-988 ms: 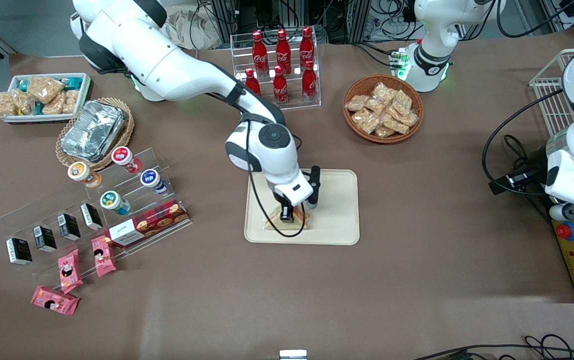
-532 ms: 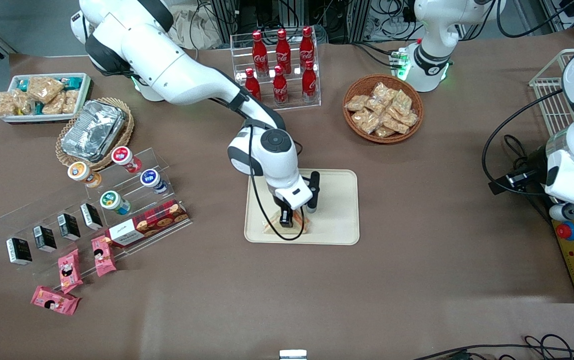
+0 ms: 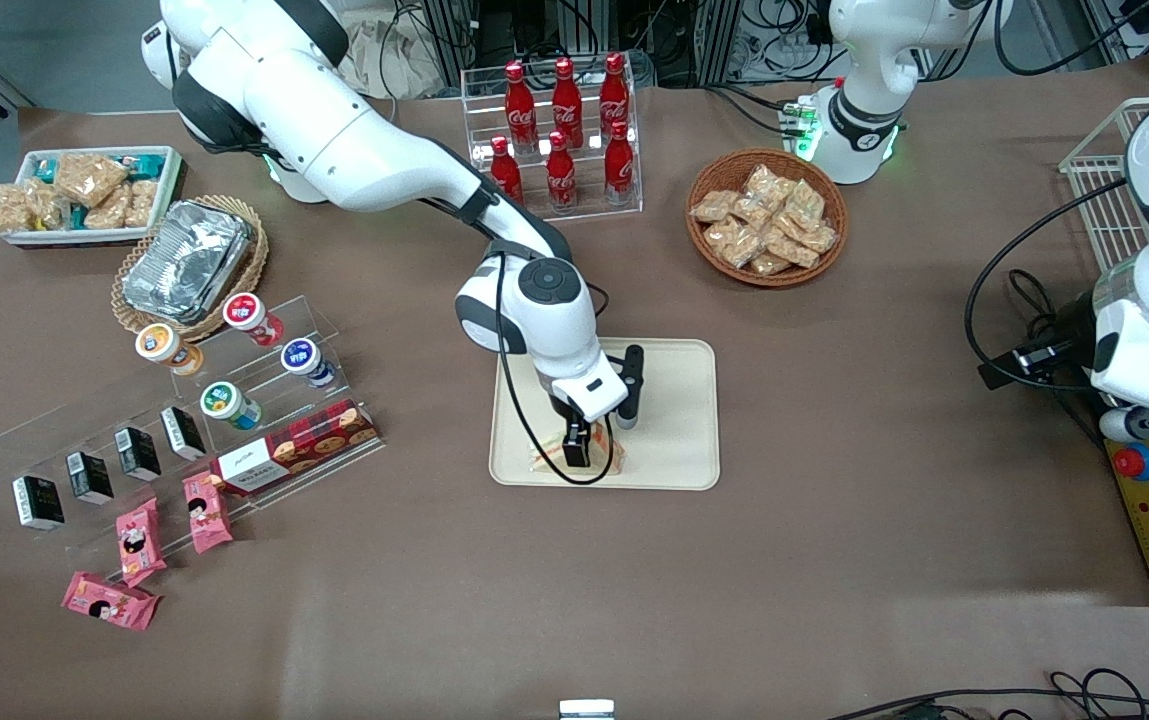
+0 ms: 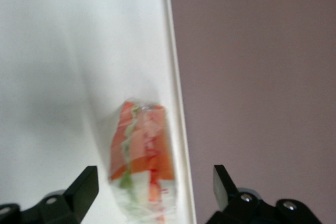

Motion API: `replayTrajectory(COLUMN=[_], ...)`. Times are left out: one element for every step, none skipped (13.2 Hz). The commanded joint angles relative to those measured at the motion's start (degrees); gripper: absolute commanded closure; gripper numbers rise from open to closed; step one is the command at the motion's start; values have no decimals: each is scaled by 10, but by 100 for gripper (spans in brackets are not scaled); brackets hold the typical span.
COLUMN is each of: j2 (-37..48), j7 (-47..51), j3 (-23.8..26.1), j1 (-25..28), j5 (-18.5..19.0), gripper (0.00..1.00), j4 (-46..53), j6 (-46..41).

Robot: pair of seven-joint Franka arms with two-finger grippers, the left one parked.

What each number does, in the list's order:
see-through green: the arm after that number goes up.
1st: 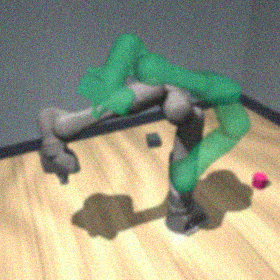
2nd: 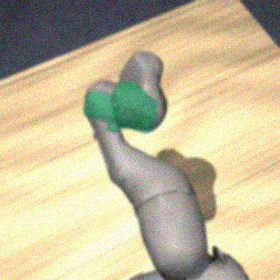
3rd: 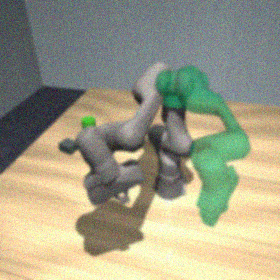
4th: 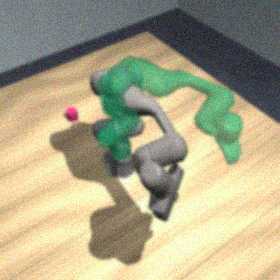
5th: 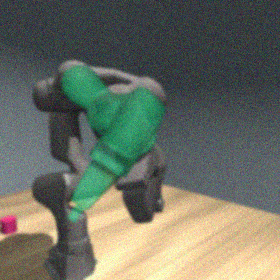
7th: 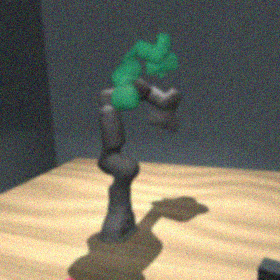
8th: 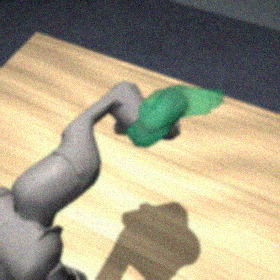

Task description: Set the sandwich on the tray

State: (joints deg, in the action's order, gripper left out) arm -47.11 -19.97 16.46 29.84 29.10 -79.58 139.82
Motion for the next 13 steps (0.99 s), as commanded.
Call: replayTrajectory(j2=[29, 42, 58, 75, 92, 110, 127, 146, 165, 185, 212, 248, 279], j7=[6, 6, 6, 6, 7, 8, 10, 11, 15, 26, 39, 54, 56], j3=[2, 2, 3, 3, 3, 2, 2, 2, 2, 2, 3, 2, 2], j1=[-2, -2, -9, -16, -18, -22, -33, -44, -55, -68, -86, -104, -130], j5=[-38, -52, -69, -89, -107, -125, -137, -150, -166, -174, -185, -218, -252], gripper=[2, 2, 2, 2, 2, 2, 2, 2, 2, 2, 2, 2, 2], j4=[5, 5, 5, 2, -2, -4, -5, -7, -13, -26, -49, -78, -100], j6=[-29, -47, -71, -90, -107, -131, -163, -189, -214, -236, -242, -245, -255])
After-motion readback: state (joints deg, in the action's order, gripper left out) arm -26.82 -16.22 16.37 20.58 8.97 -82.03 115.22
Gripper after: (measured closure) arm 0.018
